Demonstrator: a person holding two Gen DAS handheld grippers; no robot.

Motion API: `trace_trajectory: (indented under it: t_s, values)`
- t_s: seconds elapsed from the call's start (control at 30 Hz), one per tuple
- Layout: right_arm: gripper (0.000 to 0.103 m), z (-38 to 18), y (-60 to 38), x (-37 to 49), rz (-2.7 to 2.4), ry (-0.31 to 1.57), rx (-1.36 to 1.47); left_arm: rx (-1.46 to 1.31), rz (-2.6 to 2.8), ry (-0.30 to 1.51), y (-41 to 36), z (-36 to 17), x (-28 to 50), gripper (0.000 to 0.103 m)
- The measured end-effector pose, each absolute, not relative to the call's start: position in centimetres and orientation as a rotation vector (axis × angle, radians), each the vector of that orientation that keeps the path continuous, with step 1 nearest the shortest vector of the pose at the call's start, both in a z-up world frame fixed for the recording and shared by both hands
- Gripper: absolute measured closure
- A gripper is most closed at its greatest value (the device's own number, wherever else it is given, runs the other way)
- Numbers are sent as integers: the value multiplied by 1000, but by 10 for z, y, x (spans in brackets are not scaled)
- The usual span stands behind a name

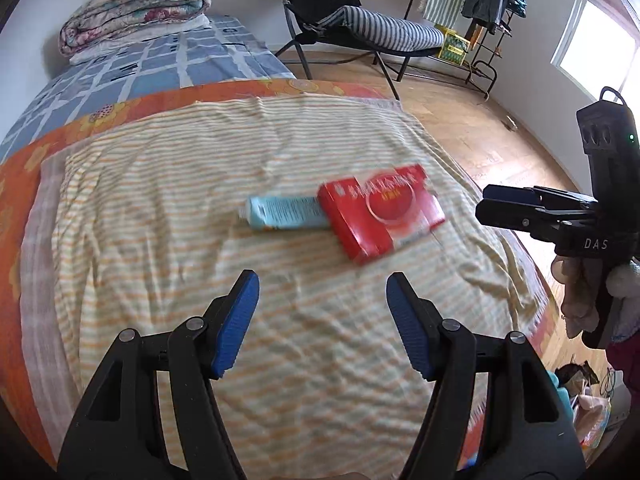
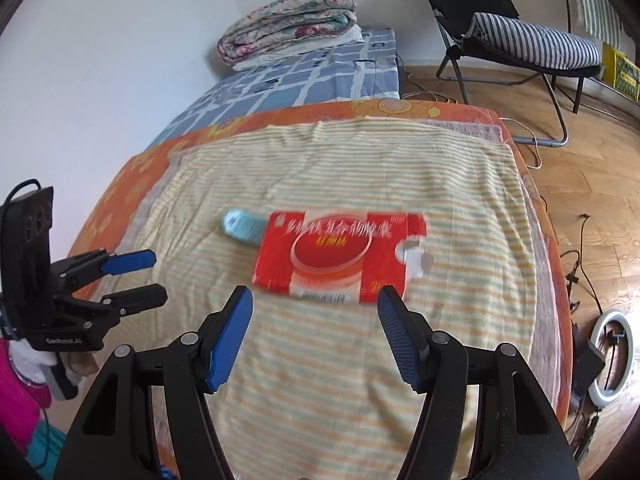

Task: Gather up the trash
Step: 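Move both open tools back over the tube and red box, then grasp the light blue tube with the left tool while the right tool grasps the red medicine box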

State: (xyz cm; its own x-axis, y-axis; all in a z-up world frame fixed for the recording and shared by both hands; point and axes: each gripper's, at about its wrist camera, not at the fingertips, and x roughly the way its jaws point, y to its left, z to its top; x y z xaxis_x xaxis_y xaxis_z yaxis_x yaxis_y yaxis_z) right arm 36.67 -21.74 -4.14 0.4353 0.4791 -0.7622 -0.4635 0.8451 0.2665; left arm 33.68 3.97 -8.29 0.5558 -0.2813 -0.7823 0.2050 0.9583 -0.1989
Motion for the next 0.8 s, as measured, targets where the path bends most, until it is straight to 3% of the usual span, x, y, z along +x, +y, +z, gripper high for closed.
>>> trace_trajectory:
  t_s: [0.33,0.5,0.57,0.63,0.73,0.8]
  values:
    - [39,-62,-194,453,653,991,9,-147,-301,935,53,-101,421,35]
    - [39,-74,-180,482,681,1031,12,-196,-320,960,58,-117,448,47]
    - [39,-79,-176,490,692,1052,20,-219,-331,991,60,-125,455,58]
    - [39,-86,-173,494,700,1087,28,-232,-338,1010,61,-131,458,61]
    - [39,-94,-173,491,711,1135,16,-253,-354,1032,62,-136,453,74]
    - [39,-99,-177,484,724,1173,5,-240,-362,1043,60,-138,446,76]
